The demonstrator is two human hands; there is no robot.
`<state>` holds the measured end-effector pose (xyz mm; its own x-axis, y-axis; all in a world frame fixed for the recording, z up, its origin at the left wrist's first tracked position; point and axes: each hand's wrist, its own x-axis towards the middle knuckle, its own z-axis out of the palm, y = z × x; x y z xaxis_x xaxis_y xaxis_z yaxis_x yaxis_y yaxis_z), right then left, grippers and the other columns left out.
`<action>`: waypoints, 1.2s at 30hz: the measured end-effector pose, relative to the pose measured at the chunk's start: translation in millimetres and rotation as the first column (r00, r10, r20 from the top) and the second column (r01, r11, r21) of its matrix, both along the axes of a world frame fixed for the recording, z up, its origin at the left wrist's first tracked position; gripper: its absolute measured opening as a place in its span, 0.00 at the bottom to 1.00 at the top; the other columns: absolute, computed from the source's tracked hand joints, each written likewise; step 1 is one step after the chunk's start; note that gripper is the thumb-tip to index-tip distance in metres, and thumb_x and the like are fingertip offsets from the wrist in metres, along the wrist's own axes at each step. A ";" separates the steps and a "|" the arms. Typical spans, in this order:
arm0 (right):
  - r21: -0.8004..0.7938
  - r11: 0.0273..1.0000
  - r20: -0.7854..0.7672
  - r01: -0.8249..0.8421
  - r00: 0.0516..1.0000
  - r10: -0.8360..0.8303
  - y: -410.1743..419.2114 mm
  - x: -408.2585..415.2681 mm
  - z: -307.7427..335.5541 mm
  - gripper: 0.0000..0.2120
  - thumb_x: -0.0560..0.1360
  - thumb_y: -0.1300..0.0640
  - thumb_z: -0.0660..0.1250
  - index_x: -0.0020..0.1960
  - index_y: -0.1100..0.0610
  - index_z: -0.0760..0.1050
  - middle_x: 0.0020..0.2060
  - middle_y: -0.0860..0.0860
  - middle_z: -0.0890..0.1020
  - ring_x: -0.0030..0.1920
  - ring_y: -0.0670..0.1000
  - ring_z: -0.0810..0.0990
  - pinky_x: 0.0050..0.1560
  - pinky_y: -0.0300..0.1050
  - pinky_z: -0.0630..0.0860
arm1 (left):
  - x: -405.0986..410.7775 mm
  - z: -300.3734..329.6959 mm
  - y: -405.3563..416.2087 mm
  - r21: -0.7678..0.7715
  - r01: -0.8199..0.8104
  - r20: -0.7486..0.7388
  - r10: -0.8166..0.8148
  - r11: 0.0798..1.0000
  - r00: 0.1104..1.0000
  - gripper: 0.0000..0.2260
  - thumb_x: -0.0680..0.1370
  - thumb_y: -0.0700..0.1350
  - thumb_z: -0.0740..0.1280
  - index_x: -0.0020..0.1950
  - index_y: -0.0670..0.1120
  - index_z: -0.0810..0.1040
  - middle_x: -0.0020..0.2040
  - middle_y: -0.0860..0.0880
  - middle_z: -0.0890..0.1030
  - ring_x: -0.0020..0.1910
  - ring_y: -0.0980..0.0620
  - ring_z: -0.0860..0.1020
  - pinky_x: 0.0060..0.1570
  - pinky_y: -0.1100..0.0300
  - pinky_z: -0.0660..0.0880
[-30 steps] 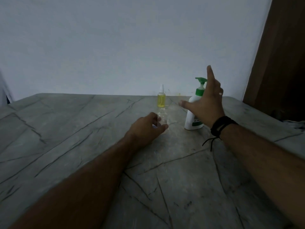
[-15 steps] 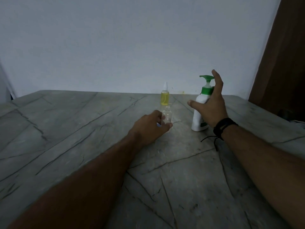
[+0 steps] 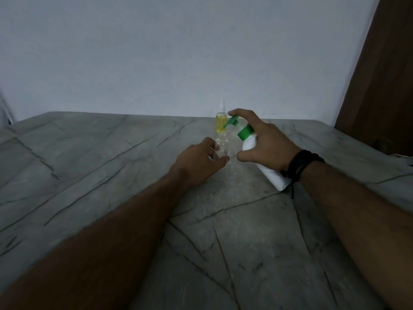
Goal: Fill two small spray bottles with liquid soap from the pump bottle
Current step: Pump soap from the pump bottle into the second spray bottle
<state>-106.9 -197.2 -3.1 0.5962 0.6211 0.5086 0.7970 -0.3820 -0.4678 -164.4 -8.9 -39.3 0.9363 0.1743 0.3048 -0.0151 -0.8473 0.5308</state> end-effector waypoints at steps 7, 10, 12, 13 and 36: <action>-0.091 0.996 -0.030 -0.015 0.999 0.012 1.0 1.2 -0.5 0.40 0.66 0.57 0.76 0.70 0.36 0.62 0.47 0.48 0.83 0.40 0.49 0.81 0.42 0.44 0.78 | 0.2 -0.9 0.6 0.028 -0.006 0.001 0.006 1.000 1.000 0.23 0.74 0.62 0.69 0.63 0.51 0.71 0.55 0.53 0.81 0.49 0.52 0.80 0.51 0.50 0.79; -0.131 0.991 -0.028 -0.024 0.999 0.020 4.6 1.2 -0.6 0.41 0.66 0.56 0.76 0.71 0.37 0.60 0.46 0.49 0.82 0.41 0.50 0.80 0.43 0.47 0.78 | 0.6 -0.1 0.2 0.037 -0.001 -0.006 0.002 0.999 1.000 0.27 0.75 0.62 0.68 0.69 0.52 0.67 0.56 0.53 0.81 0.49 0.52 0.79 0.52 0.52 0.79; -0.160 0.986 -0.032 -0.045 0.999 0.041 7.6 -0.3 0.1 0.45 0.65 0.55 0.76 0.74 0.37 0.56 0.52 0.49 0.81 0.45 0.51 0.80 0.48 0.50 0.79 | -0.3 1.2 -0.2 0.032 0.002 -0.009 -0.002 0.999 1.000 0.30 0.75 0.61 0.68 0.72 0.51 0.64 0.56 0.53 0.81 0.48 0.53 0.78 0.51 0.55 0.78; -0.181 0.982 -0.031 -0.053 0.998 0.048 8.7 -1.5 1.1 0.48 0.65 0.55 0.77 0.75 0.36 0.53 0.56 0.48 0.80 0.47 0.51 0.81 0.49 0.50 0.80 | -0.8 2.0 -0.4 0.022 0.005 -0.011 -0.005 1.000 1.000 0.29 0.75 0.60 0.68 0.72 0.51 0.64 0.56 0.52 0.81 0.48 0.53 0.78 0.51 0.56 0.77; -0.103 0.994 -0.002 -0.024 1.000 0.024 11.3 -8.0 0.8 0.37 0.65 0.61 0.76 0.69 0.45 0.64 0.38 0.41 0.78 0.32 0.39 0.77 0.33 0.31 0.69 | -9.1 6.3 -8.5 0.001 -0.003 0.008 0.003 1.000 1.000 0.23 0.78 0.62 0.61 0.68 0.50 0.69 0.63 0.51 0.80 0.55 0.51 0.78 0.48 0.60 0.72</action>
<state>-115.0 -185.9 -2.2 0.5810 0.6841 0.4409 0.8062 -0.4092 -0.4274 -173.5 -17.4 -32.9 0.9332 0.1764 0.3130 -0.0172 -0.8481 0.5295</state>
